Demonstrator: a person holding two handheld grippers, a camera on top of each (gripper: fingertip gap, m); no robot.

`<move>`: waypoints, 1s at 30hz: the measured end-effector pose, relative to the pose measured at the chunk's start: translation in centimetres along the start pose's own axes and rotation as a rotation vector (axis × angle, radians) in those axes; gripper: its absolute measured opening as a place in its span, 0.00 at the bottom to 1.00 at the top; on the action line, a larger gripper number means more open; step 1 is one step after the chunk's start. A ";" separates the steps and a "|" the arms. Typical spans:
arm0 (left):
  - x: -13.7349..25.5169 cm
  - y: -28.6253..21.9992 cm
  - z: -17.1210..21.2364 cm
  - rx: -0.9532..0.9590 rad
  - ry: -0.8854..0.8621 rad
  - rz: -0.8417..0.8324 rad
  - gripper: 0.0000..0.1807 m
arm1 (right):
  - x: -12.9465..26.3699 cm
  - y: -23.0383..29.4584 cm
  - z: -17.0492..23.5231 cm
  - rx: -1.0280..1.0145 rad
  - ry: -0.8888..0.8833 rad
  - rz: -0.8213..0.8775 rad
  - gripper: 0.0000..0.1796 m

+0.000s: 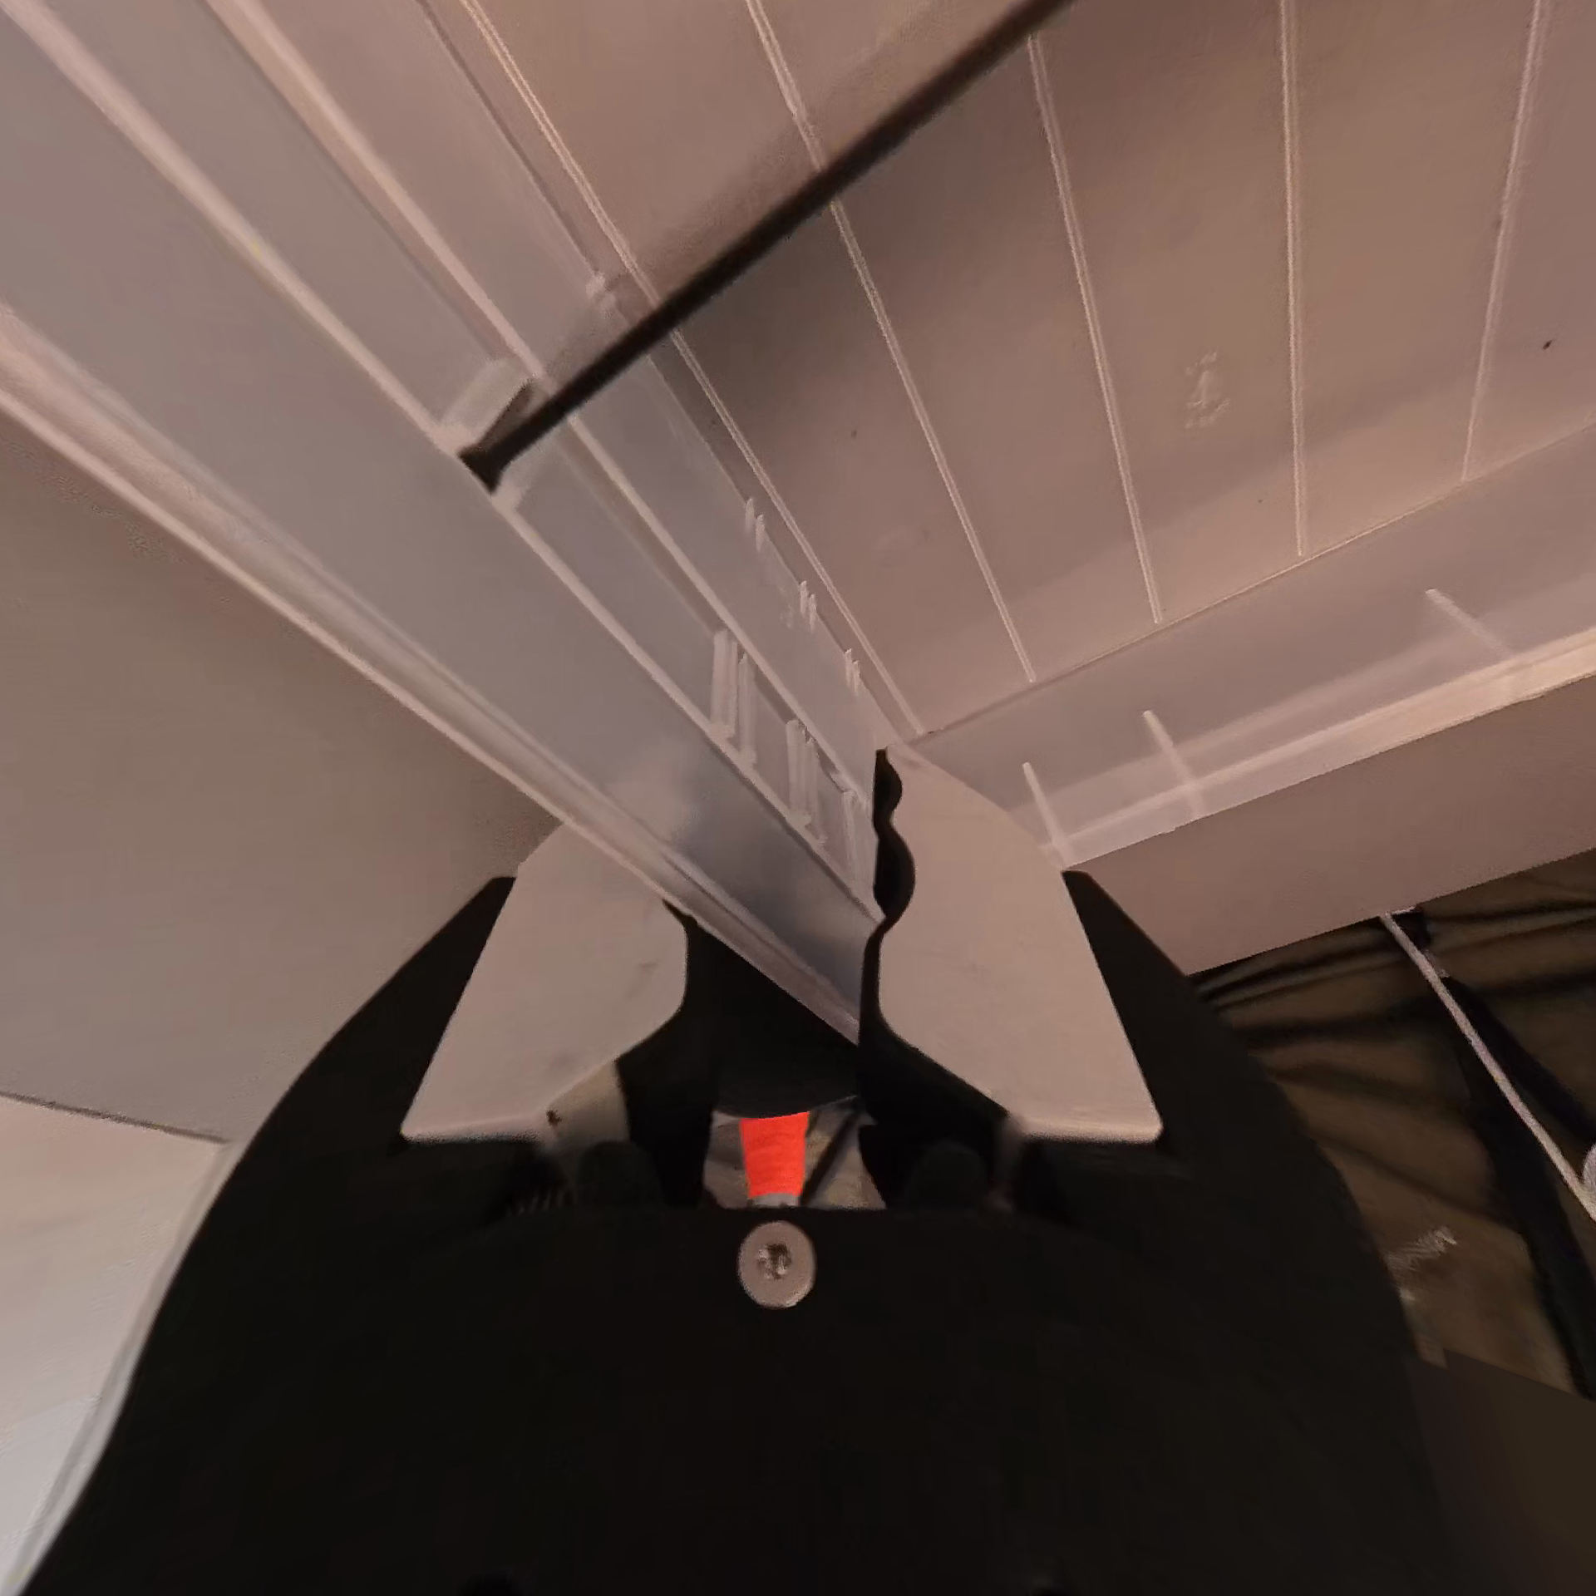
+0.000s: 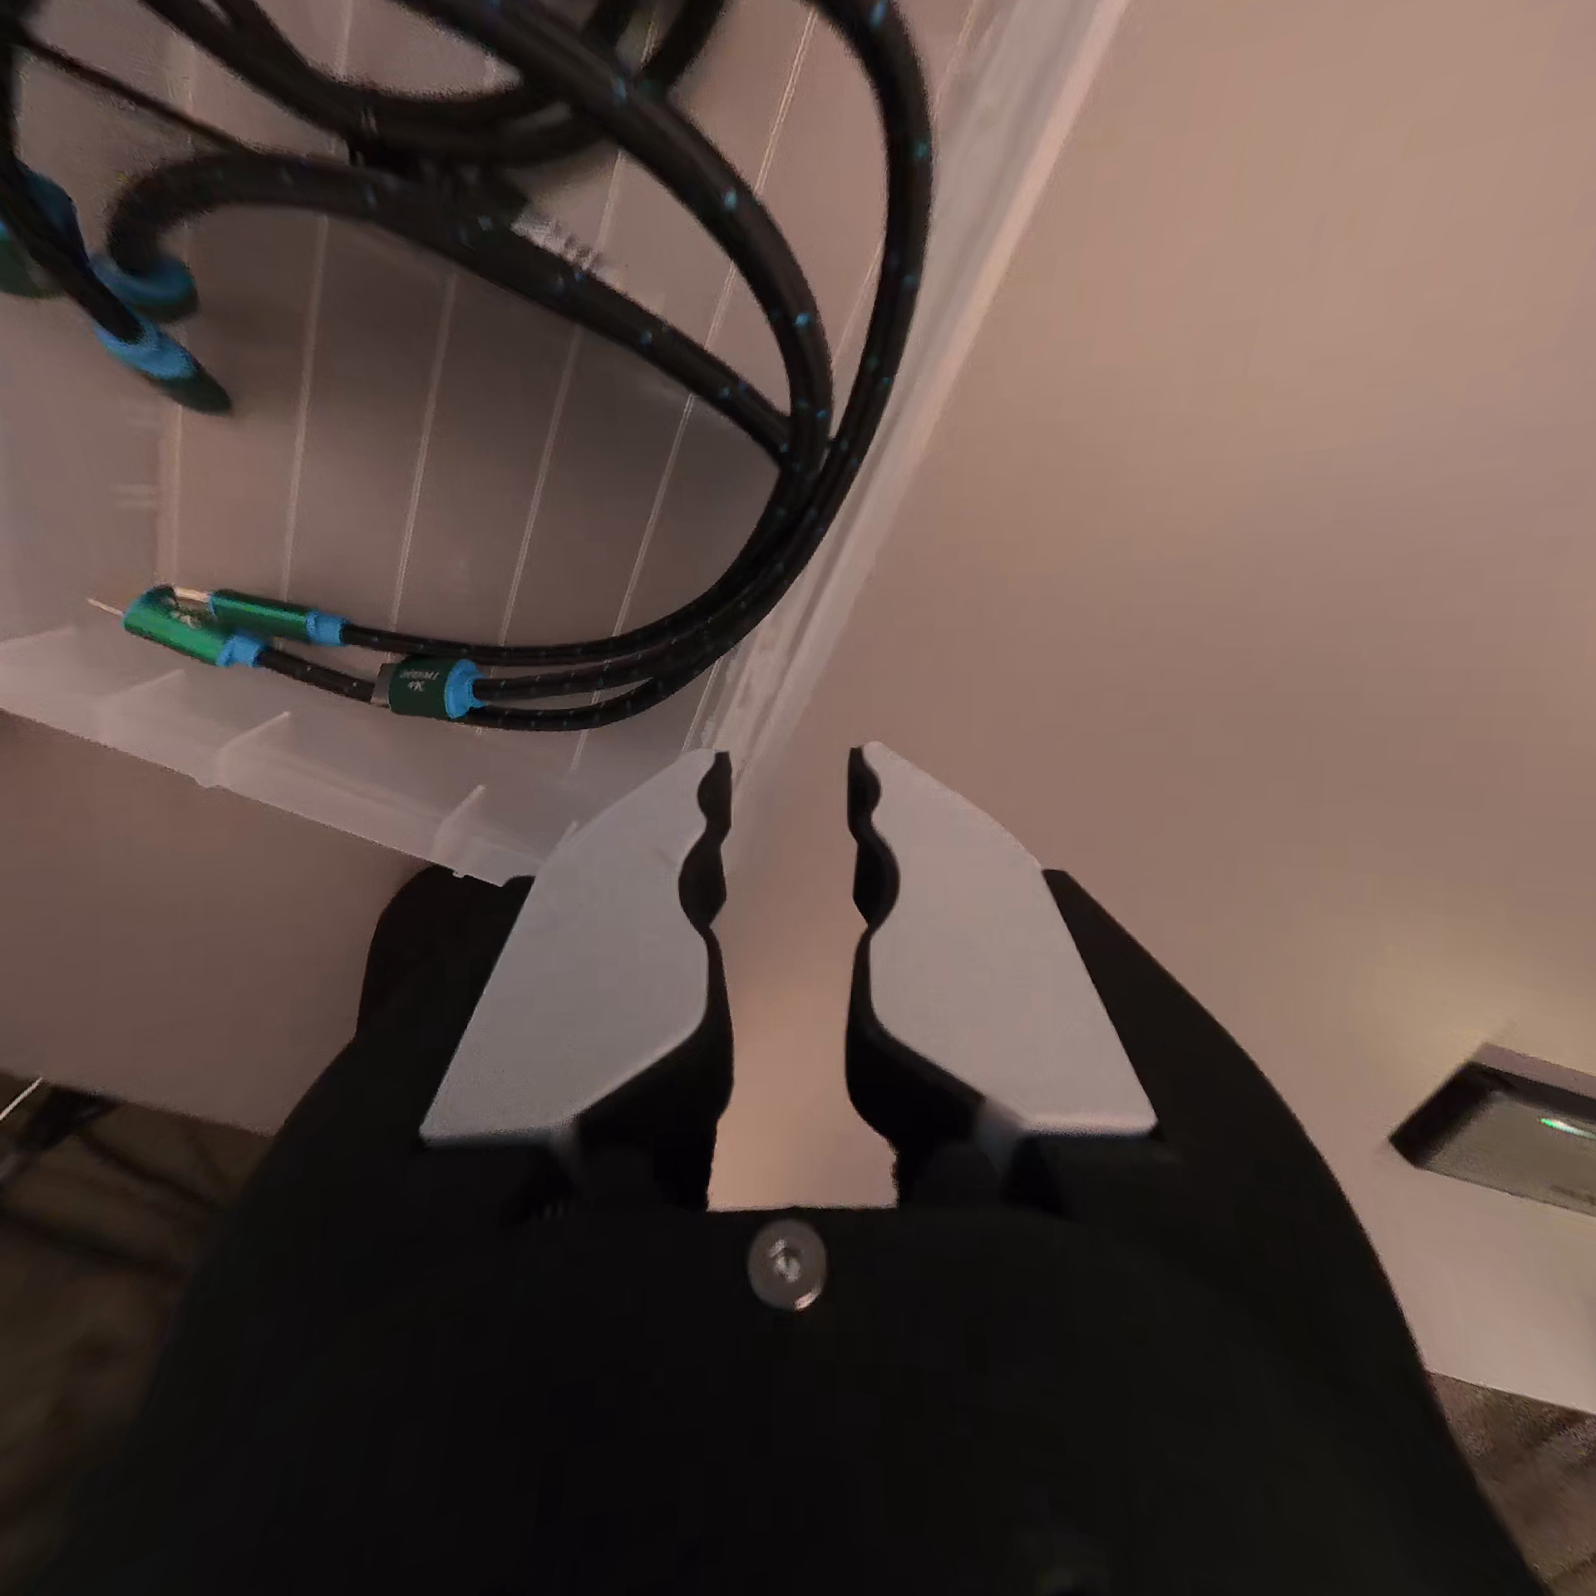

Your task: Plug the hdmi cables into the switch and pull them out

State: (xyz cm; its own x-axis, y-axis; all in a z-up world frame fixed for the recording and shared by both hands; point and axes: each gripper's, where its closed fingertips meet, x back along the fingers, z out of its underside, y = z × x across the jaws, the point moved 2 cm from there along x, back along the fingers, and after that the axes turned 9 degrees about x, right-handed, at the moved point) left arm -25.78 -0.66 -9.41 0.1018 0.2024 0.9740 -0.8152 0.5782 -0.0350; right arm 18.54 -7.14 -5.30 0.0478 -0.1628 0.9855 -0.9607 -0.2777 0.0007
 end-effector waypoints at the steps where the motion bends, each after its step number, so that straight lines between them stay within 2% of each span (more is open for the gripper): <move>1: 0.0 0.1 -0.2 0.027 -0.004 0.029 0.15 | 0.8 -0.1 -0.2 -0.007 -0.030 0.035 0.15; 4: 0.2 0.8 -0.8 0.079 -0.034 0.116 0.06 | 3.7 -0.1 -1.1 0.006 -0.129 0.175 0.15; 6: 0.2 1.4 -0.8 0.110 -0.053 0.174 0.04 | 5.7 1.5 -2.8 0.064 -0.252 0.214 0.16; 10: 0.3 4.1 -0.5 0.214 -0.102 0.205 0.03 | 8.5 8.8 -7.0 0.252 -0.512 0.105 0.20; 13: 0.3 6.0 0.1 0.305 -0.137 0.261 0.04 | 9.1 15.4 -9.5 0.358 -0.620 -0.085 0.20; 16: 0.1 7.3 1.0 0.372 -0.154 0.295 0.06 | 7.4 20.6 -10.7 0.396 -0.582 -0.251 0.21; 21: 0.0 7.8 1.8 0.444 -0.157 0.336 0.07 | 2.9 25.0 -11.0 0.463 -0.424 -0.288 0.21; 24: 0.0 5.6 2.3 0.356 -0.093 0.356 0.07 | 1.0 25.9 -10.8 0.459 -0.342 -0.281 0.21; 26: -0.1 3.7 2.6 0.282 -0.031 0.361 0.07 | 0.6 25.7 -11.3 0.444 -0.352 -0.243 0.21; 30: 0.4 1.9 2.2 0.170 -0.009 0.249 0.05 | -0.2 24.5 -11.3 0.385 -0.313 -0.199 0.22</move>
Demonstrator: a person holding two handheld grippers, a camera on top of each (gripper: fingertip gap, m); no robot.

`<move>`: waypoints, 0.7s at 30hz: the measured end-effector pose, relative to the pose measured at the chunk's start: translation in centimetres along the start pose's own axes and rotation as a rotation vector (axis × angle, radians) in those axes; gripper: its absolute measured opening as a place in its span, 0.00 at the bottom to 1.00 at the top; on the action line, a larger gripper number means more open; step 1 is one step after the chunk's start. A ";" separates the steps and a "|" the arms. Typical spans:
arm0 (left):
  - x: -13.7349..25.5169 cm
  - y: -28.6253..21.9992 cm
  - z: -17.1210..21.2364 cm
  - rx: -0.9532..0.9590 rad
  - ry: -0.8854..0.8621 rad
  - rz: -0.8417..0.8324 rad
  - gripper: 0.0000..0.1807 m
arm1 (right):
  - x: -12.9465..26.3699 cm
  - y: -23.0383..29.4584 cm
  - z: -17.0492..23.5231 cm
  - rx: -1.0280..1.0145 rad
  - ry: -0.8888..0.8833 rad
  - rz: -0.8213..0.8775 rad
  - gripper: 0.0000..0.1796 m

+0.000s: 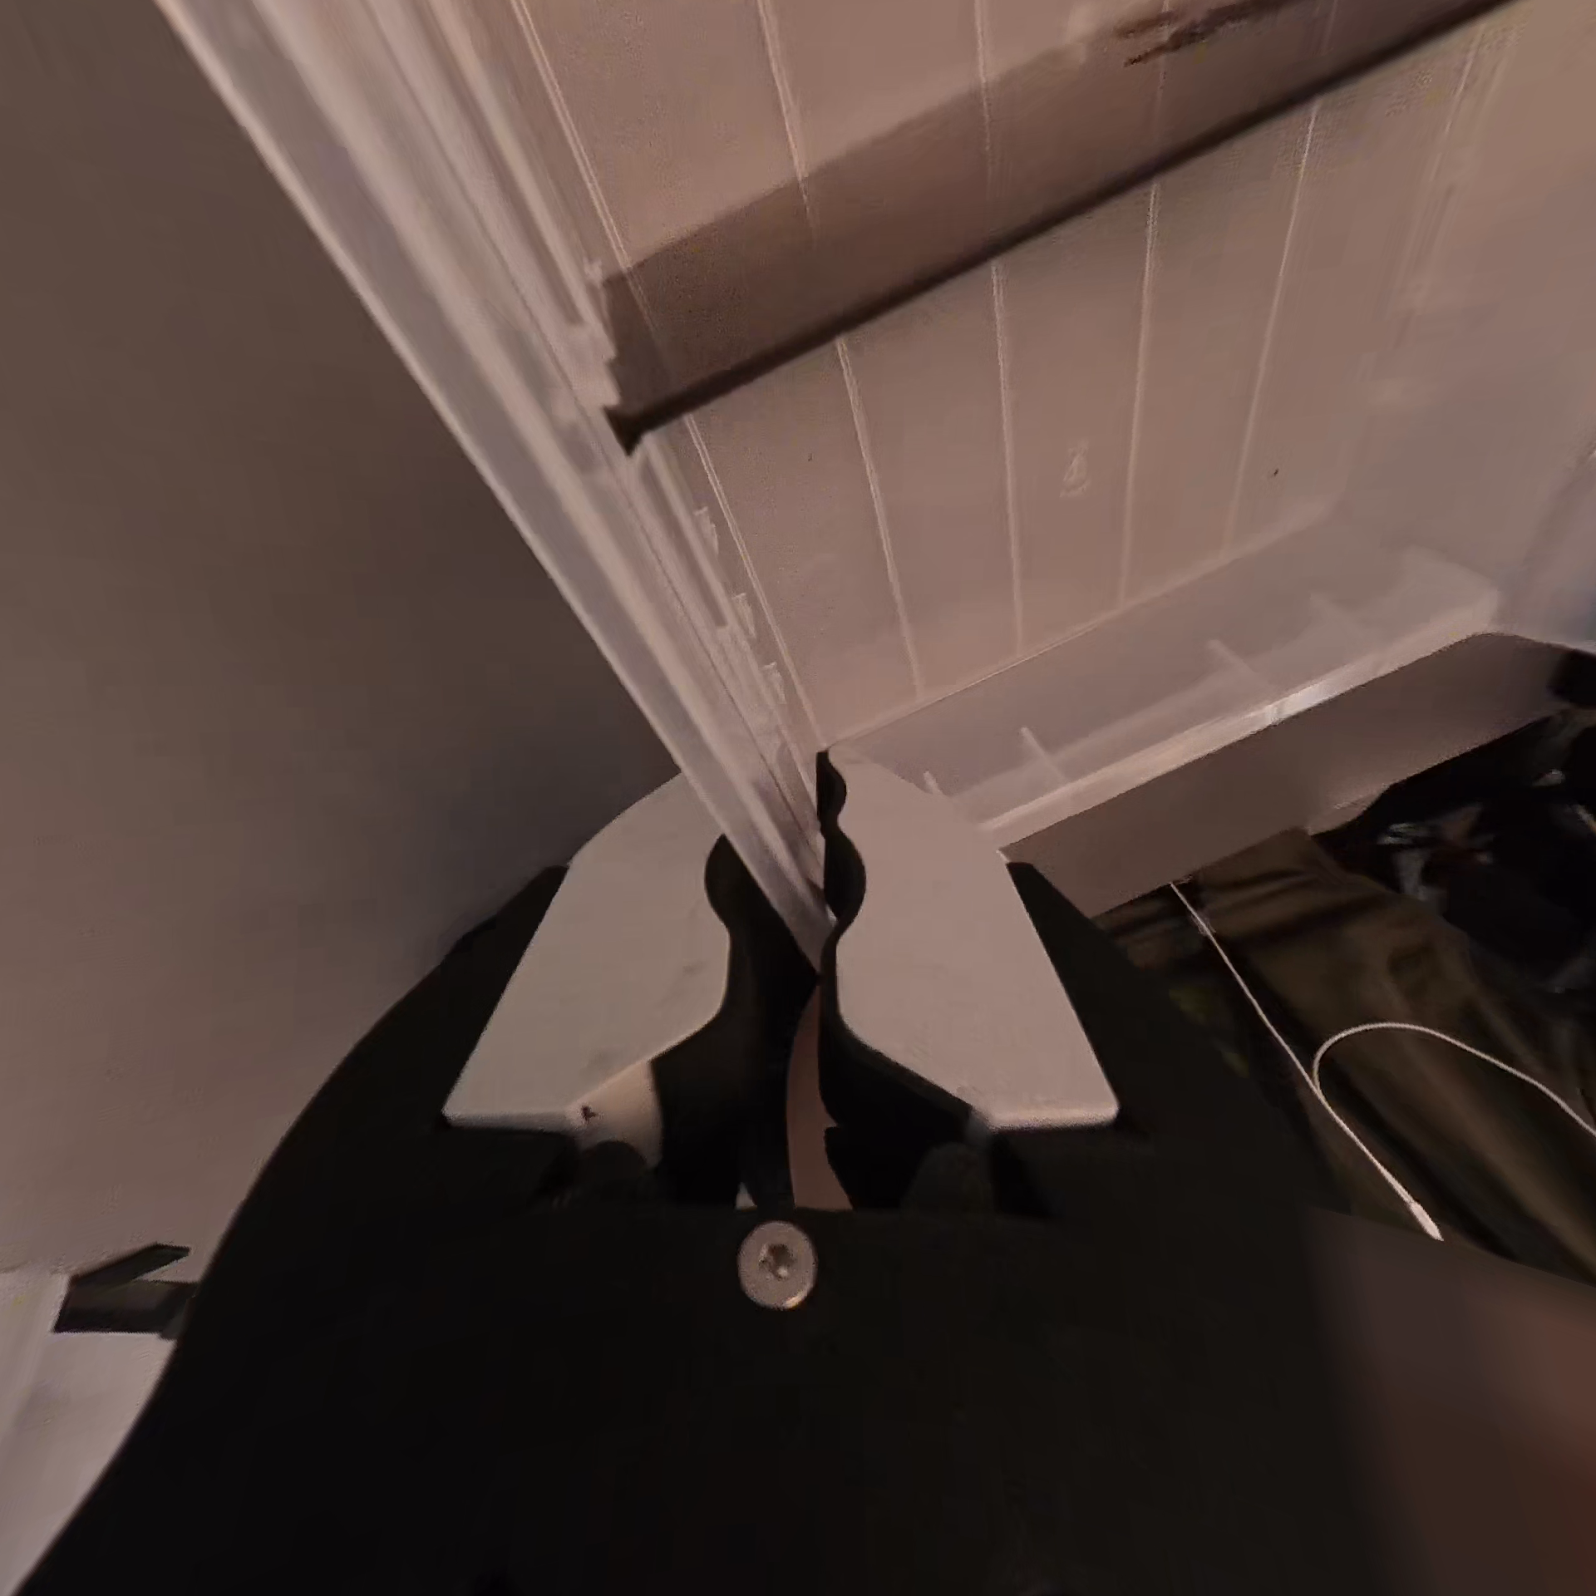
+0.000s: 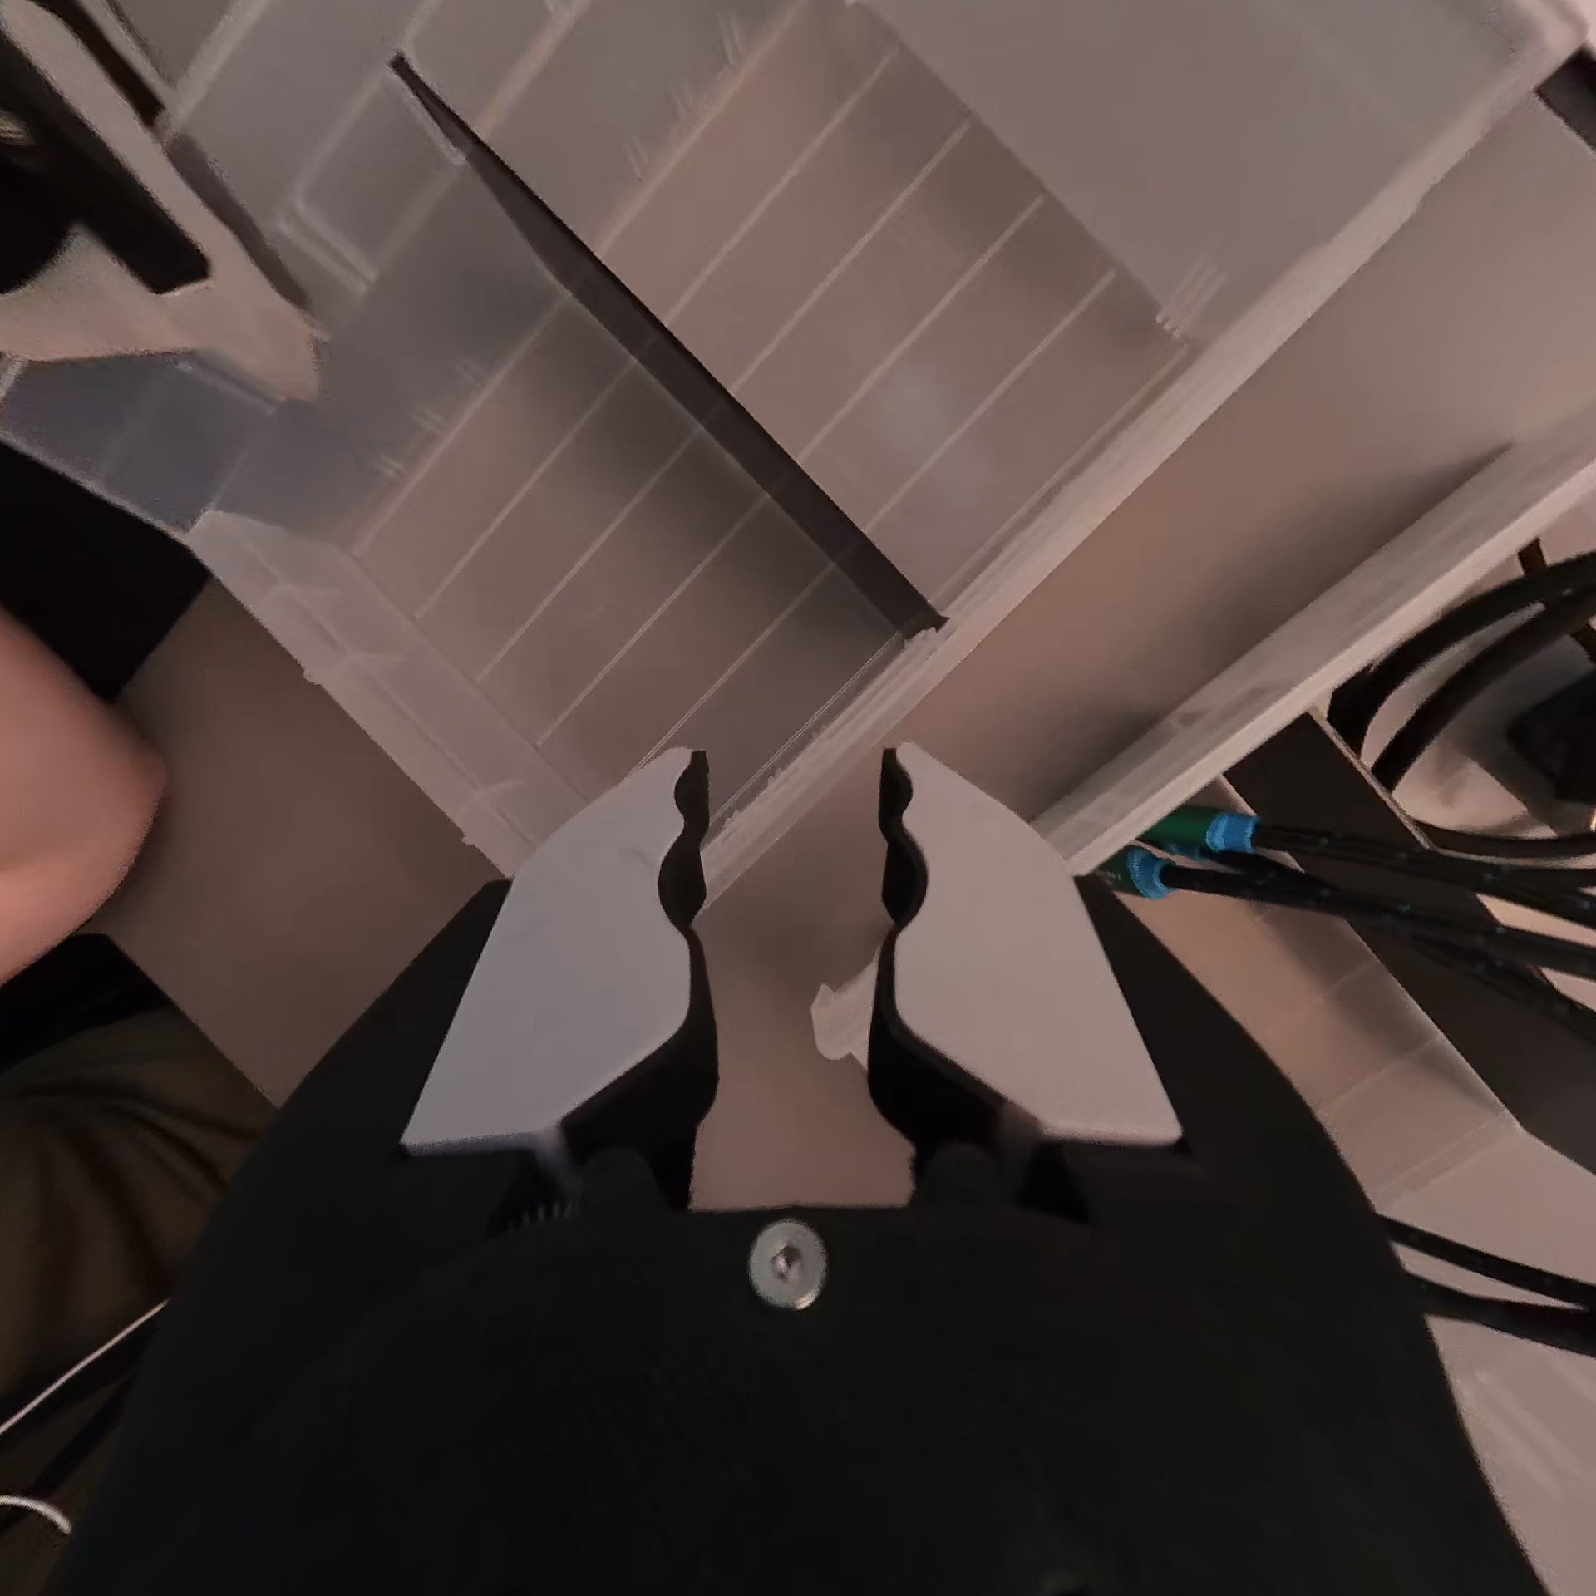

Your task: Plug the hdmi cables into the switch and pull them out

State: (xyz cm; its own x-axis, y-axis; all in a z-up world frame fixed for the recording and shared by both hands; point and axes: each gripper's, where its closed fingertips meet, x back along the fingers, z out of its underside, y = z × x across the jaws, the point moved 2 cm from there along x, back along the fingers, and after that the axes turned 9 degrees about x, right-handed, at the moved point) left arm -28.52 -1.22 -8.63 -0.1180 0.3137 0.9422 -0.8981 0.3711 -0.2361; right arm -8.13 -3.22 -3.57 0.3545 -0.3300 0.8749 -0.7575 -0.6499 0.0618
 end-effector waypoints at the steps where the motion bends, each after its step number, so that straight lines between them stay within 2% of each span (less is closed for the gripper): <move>1: 0.2 -0.3 -0.1 -0.004 -0.012 -0.002 0.05 | -0.3 -0.1 0.1 -0.015 0.008 -0.005 0.23; 13: 4.4 -0.9 1.1 -0.018 -0.270 0.021 0.09 | -2.4 -2.3 0.0 -0.129 0.114 0.122 0.21; 18: 6.2 -1.0 1.7 -0.021 -0.383 0.011 0.09 | -2.8 -2.1 -0.8 -0.184 0.095 0.039 0.20; 21: 6.6 -1.3 1.8 -0.032 -0.410 -0.001 0.09 | -4.4 -2.2 -0.9 -0.245 0.114 -0.032 0.19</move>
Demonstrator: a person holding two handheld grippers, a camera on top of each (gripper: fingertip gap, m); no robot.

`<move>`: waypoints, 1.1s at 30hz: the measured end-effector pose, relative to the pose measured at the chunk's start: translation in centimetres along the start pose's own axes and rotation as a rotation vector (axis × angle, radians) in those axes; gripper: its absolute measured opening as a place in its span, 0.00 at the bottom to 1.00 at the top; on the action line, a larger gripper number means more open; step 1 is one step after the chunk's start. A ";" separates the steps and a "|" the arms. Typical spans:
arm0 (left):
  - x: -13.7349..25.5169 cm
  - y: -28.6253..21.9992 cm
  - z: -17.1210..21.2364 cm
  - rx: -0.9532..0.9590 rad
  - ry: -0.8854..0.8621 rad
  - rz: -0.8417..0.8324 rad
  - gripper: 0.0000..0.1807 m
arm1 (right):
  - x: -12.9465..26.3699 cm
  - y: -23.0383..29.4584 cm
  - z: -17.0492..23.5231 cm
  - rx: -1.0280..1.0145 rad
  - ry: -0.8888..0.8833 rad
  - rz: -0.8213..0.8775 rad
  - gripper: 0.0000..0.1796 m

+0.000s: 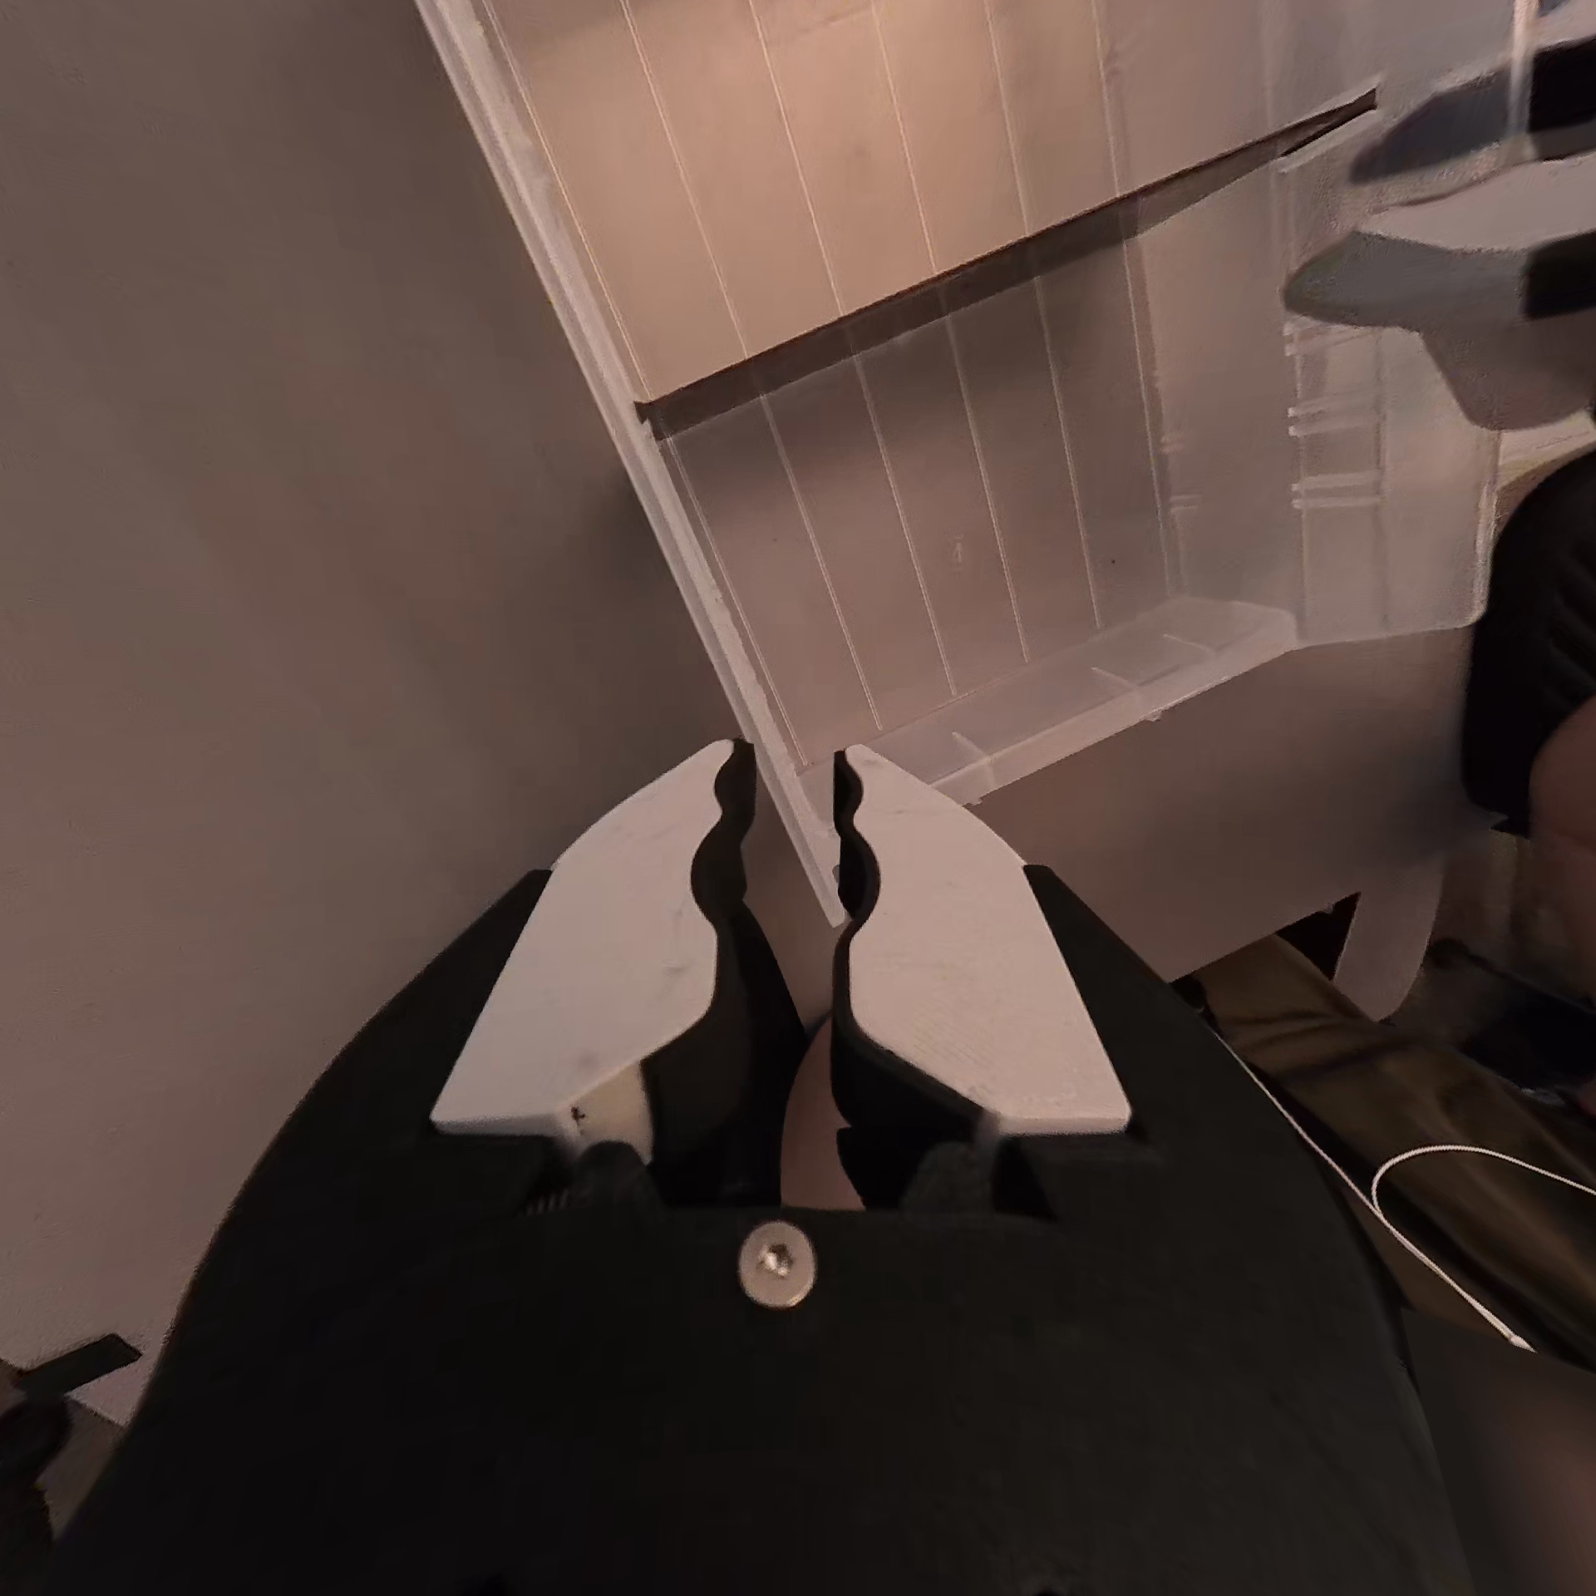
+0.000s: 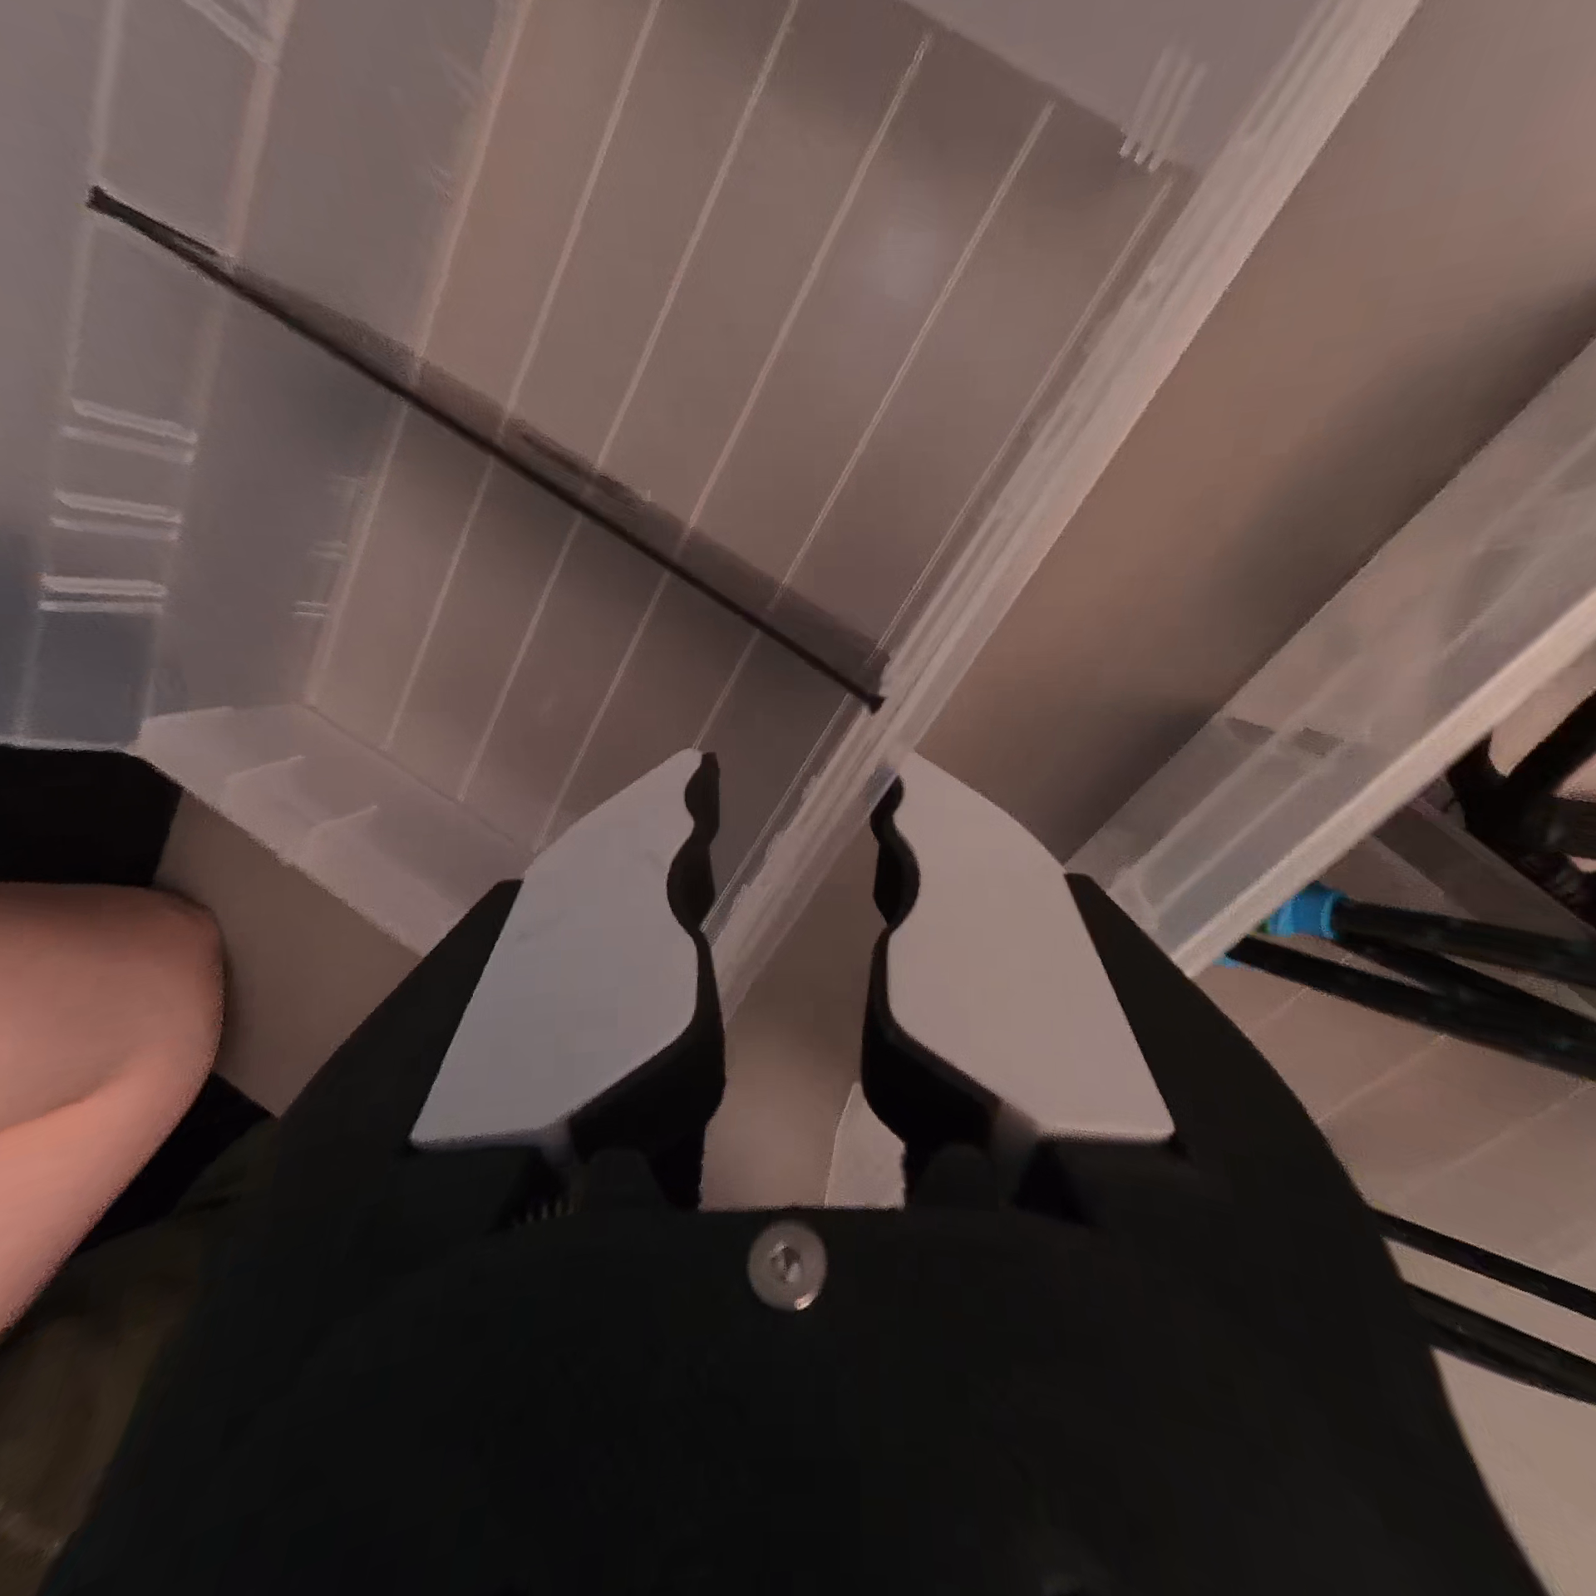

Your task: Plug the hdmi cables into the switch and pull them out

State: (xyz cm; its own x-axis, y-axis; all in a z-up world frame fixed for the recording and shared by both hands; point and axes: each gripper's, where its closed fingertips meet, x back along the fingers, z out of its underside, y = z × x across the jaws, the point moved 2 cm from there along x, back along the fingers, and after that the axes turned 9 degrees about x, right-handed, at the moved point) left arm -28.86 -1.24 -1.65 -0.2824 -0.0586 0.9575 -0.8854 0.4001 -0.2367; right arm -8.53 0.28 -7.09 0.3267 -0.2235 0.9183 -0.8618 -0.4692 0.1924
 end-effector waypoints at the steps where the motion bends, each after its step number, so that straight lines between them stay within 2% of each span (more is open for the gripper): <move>1: 0.1 -0.1 0.0 -0.007 -0.003 -0.002 0.09 | -0.4 -0.1 -0.1 -0.006 0.007 0.006 0.20; 10: 0.2 -1.2 0.0 -0.055 -0.010 -0.027 0.09 | -2.3 0.1 0.9 0.019 0.174 0.128 0.20; 18: 0.2 -1.9 0.0 -0.089 -0.010 -0.050 0.08 | -3.5 1.3 -0.5 0.037 0.125 0.060 0.20; 21: 0.5 -1.9 0.0 -0.086 -0.026 -0.052 0.08 | -4.2 1.5 0.2 0.000 0.165 0.000 0.20; 25: 1.0 -2.0 -0.3 -0.087 -0.065 -0.050 0.08 | -4.8 1.6 0.3 -0.035 0.193 -0.039 0.13; 30: 2.2 -2.8 -0.8 -0.129 -0.139 -0.052 0.06 | -4.9 1.0 0.2 0.015 0.204 0.016 0.03; 33: 4.4 -4.3 -2.0 -0.186 -0.289 -0.037 0.03 | -5.1 2.1 0.5 0.062 0.225 -0.025 0.03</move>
